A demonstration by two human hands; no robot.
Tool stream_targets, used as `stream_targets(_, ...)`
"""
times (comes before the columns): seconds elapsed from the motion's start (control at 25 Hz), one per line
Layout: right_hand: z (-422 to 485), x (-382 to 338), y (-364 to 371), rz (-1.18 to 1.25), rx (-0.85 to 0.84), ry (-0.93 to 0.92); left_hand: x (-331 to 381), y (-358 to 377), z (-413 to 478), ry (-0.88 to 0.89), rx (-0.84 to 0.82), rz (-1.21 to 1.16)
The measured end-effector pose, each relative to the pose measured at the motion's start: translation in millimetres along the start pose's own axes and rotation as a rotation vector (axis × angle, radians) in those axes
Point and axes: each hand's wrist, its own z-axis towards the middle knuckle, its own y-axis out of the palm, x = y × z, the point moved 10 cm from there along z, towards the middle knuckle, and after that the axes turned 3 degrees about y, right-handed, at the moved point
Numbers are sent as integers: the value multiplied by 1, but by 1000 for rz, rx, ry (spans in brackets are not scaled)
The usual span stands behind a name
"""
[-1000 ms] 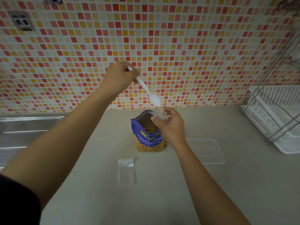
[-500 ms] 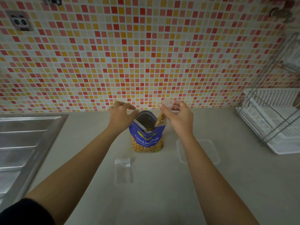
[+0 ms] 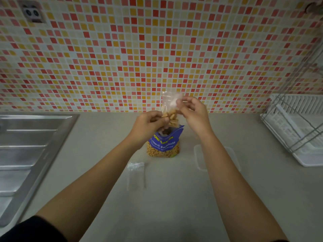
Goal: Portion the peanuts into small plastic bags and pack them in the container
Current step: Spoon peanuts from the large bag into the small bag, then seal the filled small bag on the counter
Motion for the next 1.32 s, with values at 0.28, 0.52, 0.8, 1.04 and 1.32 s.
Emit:
stream_targets(0.28, -59, 94, 28, 16, -290, 191, -104, -11, -94, -279, 5, -156)
stream_targets(0.52, -83, 206, 49, -282, -155, 371, -194, -24, -132, -534, 166, 155)
stream_targets(0.8, -67, 226, 52, -453, 30, 389, -190, -12, -99, -433, 125, 787)
stream_targets(1.04, -68, 244, 47, -463, 25, 389, -185, -3, -94, -348, 21, 1022)
stream_targets(1.32, -98, 227, 39, -801, -97, -74, -169, -58, -86, -160, 173, 1041)
